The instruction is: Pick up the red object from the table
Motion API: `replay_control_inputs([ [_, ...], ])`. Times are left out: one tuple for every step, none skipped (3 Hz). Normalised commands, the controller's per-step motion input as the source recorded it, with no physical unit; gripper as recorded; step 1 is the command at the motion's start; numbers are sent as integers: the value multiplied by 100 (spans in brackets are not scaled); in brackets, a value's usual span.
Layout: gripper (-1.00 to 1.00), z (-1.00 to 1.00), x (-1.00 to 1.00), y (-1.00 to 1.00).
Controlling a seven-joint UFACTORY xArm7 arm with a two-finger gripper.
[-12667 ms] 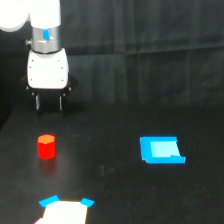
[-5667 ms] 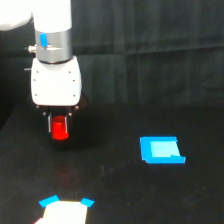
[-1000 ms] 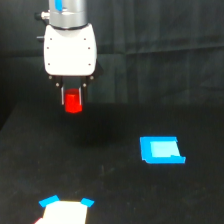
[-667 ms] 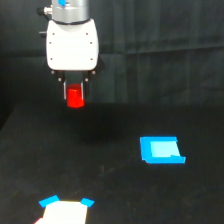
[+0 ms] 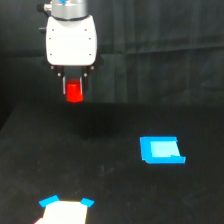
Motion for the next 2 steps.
replay_control_inputs([
  [-100,-11,64,-24],
  [-100,-59,51,-20],
])
